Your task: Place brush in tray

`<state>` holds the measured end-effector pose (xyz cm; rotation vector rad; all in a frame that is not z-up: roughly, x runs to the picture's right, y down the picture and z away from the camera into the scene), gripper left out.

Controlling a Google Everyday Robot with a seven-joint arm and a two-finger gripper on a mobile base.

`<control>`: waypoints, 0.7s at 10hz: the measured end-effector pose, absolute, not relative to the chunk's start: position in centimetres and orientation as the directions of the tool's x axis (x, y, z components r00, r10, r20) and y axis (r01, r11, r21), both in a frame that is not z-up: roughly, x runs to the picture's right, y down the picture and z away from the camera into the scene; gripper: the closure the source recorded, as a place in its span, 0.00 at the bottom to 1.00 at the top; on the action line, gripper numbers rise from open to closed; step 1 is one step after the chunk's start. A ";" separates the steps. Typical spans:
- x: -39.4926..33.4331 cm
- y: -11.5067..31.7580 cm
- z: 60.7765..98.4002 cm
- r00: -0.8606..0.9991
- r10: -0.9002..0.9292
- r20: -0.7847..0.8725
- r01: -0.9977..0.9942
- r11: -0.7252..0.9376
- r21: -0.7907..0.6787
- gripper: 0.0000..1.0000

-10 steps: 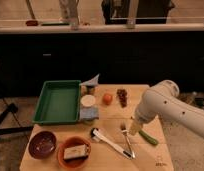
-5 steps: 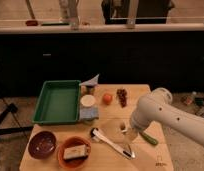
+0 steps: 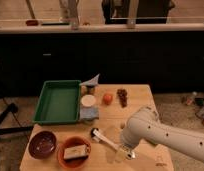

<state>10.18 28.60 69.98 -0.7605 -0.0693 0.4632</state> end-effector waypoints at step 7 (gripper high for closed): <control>9.6 29.3 70.3 0.895 0.433 -0.108 -0.386 0.630 -0.674 0.20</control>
